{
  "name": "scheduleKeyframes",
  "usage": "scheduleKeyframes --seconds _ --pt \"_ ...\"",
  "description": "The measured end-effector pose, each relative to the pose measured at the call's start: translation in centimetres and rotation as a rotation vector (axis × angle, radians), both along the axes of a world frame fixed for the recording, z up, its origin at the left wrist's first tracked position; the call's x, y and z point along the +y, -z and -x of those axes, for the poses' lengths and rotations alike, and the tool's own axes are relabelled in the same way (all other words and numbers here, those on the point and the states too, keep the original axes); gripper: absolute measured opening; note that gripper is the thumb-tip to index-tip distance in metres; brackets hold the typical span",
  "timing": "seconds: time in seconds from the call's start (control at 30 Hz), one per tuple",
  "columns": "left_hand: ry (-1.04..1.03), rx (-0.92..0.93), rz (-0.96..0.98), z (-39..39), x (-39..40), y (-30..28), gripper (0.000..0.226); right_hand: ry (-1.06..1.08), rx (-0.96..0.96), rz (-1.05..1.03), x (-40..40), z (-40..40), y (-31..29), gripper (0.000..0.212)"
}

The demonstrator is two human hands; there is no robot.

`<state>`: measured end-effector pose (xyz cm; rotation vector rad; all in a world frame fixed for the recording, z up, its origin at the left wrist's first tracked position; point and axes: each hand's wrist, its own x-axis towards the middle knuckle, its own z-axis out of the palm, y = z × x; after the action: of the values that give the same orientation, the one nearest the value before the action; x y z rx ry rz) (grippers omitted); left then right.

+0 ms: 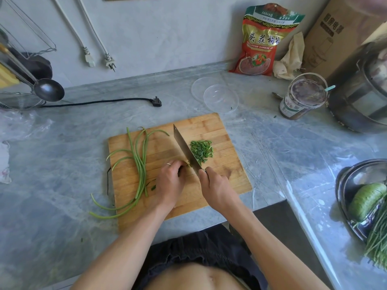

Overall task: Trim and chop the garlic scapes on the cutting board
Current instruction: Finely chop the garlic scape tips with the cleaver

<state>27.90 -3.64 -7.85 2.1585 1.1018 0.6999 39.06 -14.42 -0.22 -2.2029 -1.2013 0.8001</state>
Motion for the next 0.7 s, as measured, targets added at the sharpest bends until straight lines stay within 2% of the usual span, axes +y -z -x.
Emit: scheduleKeyframes --seconds 0.13,0.37,0.6,0.7 --pt "0.008 0.019 -0.044 0.1 0.1 -0.1 0.008 0.006 0.029 0.032 0.5 0.0 0.0 0.037" --pt "0.000 0.047 -0.072 0.1 0.1 -0.3 0.012 0.006 0.001 0.058 1.8 -1.8 0.0 0.036" --pt "-0.053 0.046 -0.073 0.5 -0.1 -0.1 0.010 -0.022 0.034 -0.067 1.3 -2.5 -0.9 0.031" --pt "-0.055 0.044 -0.064 0.5 -0.2 0.0 0.010 -0.050 0.001 0.049 1.2 -2.4 -1.3 0.033"
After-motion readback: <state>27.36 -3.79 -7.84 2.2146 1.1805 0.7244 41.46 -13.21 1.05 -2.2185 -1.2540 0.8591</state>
